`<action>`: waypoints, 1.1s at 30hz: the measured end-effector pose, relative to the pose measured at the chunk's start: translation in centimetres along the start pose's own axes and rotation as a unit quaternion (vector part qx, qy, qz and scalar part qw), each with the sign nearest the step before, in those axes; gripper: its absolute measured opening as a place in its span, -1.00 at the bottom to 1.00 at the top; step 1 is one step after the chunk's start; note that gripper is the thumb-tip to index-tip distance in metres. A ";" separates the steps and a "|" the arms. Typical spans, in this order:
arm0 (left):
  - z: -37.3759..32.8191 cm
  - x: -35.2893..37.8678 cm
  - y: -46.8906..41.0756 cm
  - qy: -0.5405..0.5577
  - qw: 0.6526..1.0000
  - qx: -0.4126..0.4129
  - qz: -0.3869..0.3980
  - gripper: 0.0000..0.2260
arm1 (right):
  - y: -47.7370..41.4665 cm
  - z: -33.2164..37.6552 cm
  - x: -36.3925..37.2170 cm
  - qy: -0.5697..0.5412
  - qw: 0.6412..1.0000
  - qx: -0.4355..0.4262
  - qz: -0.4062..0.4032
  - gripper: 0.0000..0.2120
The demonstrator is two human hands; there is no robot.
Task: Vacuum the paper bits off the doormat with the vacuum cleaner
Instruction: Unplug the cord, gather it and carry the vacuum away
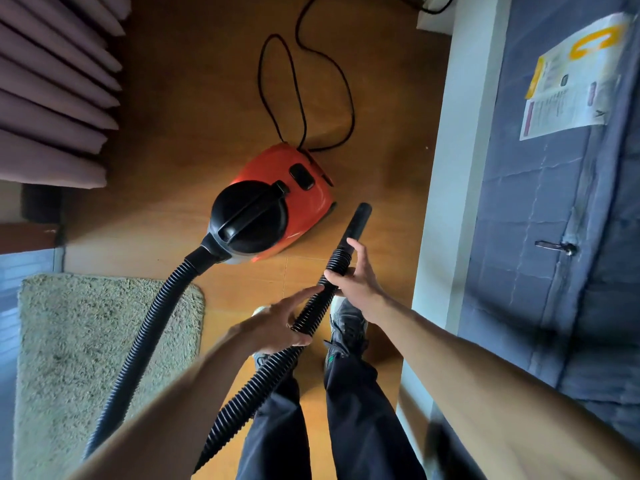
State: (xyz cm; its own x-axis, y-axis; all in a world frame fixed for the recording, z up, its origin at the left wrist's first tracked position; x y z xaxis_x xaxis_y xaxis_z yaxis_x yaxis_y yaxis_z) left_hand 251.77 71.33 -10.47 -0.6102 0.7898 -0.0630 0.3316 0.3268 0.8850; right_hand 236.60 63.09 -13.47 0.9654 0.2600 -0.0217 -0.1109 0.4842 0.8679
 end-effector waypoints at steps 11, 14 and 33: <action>2.0 1.5 -4.8 0.003 0.999 -0.030 0.016 -0.18 | -4.9 -5.0 -0.7 -0.046 0.996 0.075 0.013 -0.29; 2.4 1.6 -5.4 -0.006 0.999 -0.027 0.022 -0.18 | -5.7 -5.5 -0.7 -0.037 0.995 0.090 0.019 -0.29; 3.6 1.1 -6.7 0.015 0.999 -0.028 0.036 -0.19 | -9.9 8.5 5.1 0.508 0.800 -0.319 -0.030 -0.17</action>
State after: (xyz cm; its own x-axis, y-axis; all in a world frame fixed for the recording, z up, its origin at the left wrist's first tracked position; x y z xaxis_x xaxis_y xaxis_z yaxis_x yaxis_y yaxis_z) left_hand 251.46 71.93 -18.09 -0.6075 0.7942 0.0144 0.3347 0.2395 0.9114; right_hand 244.67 52.56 -17.94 0.3195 0.6082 -0.7266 -0.4832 0.7642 0.4272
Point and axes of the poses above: each hand's wrist, its own y-axis away from the middle knuckle, its own x-axis out of the palm, z = x × y, the point moved 5 cm from there along -y, towards the middle knuckle, and after that the axes turned 9 degrees about -y, right-handed, at the moved point
